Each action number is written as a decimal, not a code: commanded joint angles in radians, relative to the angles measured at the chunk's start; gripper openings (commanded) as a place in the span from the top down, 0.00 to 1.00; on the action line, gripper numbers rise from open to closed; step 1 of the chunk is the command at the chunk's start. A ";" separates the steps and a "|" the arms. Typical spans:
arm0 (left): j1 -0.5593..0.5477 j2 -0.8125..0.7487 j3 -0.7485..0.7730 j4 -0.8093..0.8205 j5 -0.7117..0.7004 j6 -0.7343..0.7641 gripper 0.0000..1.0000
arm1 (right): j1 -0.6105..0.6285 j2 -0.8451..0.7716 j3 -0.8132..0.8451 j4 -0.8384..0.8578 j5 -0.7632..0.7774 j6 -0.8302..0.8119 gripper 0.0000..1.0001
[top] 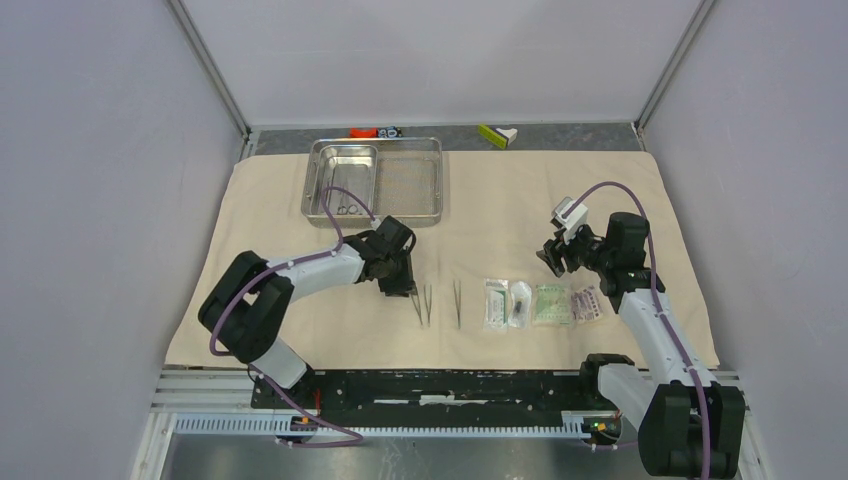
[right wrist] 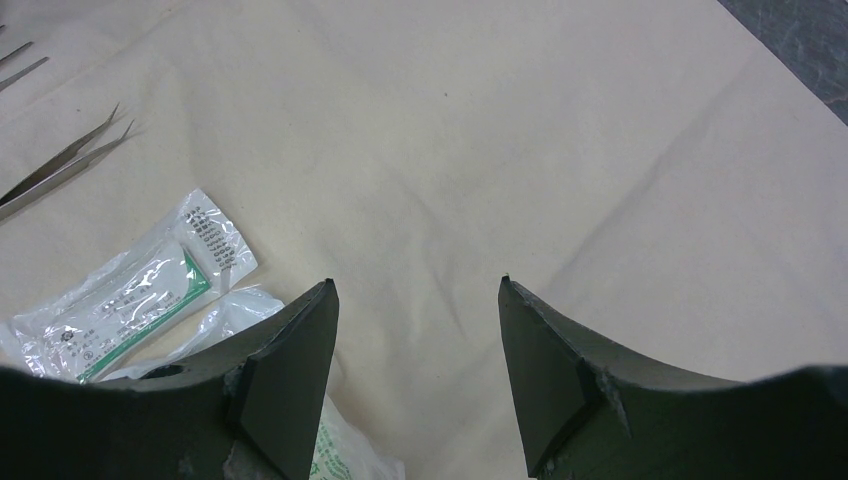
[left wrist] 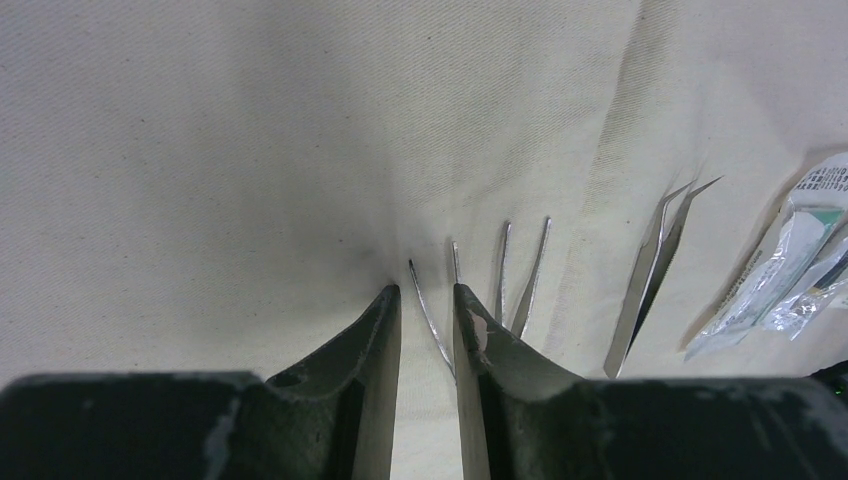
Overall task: Open and lay out the surgical kit
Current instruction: Place the medical item in the surgical kit, then pick up the medical item from the container.
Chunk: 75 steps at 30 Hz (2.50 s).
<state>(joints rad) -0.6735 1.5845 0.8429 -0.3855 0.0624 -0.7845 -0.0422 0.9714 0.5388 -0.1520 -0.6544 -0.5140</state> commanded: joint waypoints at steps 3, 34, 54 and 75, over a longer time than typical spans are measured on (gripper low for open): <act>0.005 -0.003 0.012 0.034 0.014 -0.009 0.67 | -0.008 -0.005 -0.008 0.011 -0.024 -0.010 0.33; 0.005 0.019 0.031 0.059 0.028 0.030 0.67 | -0.012 0.007 -0.005 0.000 -0.043 -0.015 0.32; 0.005 -0.009 0.033 0.070 0.023 0.051 0.67 | -0.015 0.013 -0.002 -0.011 -0.053 -0.022 0.32; 0.166 -0.146 0.305 -0.064 -0.174 0.501 0.44 | -0.015 0.021 0.106 -0.012 -0.103 0.021 0.31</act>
<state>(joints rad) -0.5560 1.4994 1.0550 -0.4248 -0.0284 -0.4999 -0.0544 0.9821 0.5667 -0.1932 -0.7120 -0.5163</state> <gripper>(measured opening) 0.505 0.685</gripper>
